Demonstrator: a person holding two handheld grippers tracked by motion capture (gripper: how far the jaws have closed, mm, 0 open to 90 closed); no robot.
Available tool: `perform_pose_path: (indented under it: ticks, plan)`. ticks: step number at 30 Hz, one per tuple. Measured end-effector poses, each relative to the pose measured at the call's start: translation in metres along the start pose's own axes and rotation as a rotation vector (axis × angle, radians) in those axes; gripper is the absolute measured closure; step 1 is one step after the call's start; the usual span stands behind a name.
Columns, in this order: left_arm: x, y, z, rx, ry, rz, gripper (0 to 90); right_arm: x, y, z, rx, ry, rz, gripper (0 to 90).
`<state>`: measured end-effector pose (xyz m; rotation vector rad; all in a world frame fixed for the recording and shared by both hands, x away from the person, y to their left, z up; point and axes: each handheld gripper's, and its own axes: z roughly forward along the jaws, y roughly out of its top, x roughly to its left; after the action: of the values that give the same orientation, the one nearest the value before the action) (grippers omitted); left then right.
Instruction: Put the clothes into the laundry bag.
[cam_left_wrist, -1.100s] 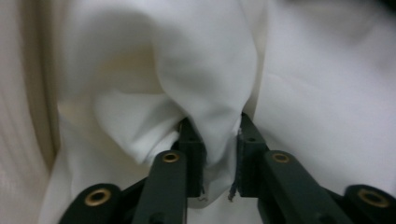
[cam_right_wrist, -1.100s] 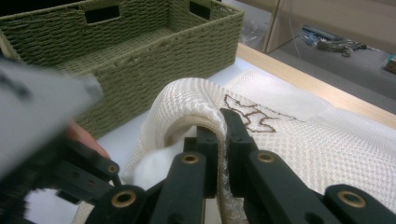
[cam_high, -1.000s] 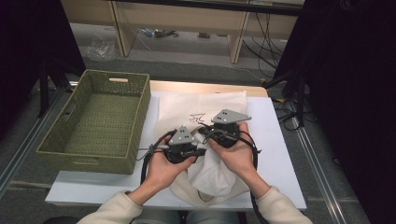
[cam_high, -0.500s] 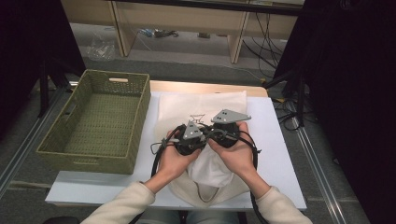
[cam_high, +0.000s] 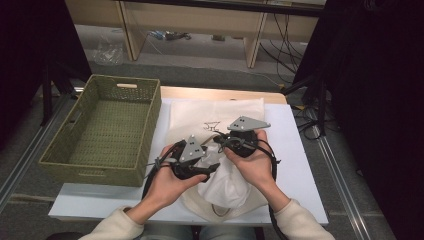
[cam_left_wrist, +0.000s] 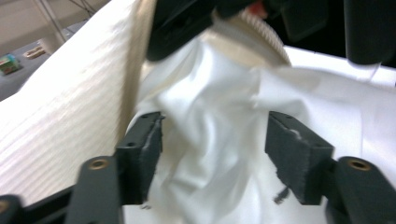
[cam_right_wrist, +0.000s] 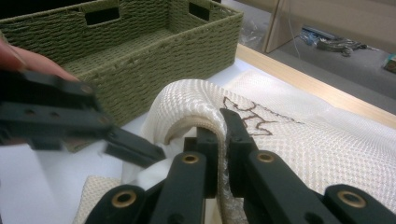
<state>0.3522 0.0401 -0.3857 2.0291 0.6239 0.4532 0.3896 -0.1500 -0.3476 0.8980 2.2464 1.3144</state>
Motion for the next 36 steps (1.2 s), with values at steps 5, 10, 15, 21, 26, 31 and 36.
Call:
perform_pose_path:
  ticks: [5,10,15,21,26,31,36]
  plan:
    - [0.012,-0.021,-0.004,0.074,0.027,-0.037,25.6,0.000,0.000,0.001,-0.004,0.008,-0.001,88.2]
    - [0.014,-0.036,0.016,0.180,0.026,-0.047,27.1,-0.001,0.000,0.002,-0.001,0.013,-0.019,88.2]
    - [0.015,-0.038,0.033,0.218,0.005,-0.079,40.9,-0.001,-0.001,0.002,0.001,0.010,-0.014,88.2]
    - [0.006,-0.021,0.040,0.104,-0.118,-0.170,80.5,0.001,-0.002,0.003,0.003,0.008,-0.018,88.3]
    - [-0.001,0.004,0.040,0.019,-0.125,-0.160,83.6,0.004,-0.001,0.002,0.009,0.011,-0.015,88.3]
    - [0.009,0.003,0.060,0.030,-0.064,-0.196,83.5,0.005,0.000,0.000,0.005,0.019,-0.015,88.6]
    - [0.026,-0.005,0.076,0.063,0.031,-0.189,83.4,0.006,0.000,0.000,0.020,0.021,-0.013,88.6]
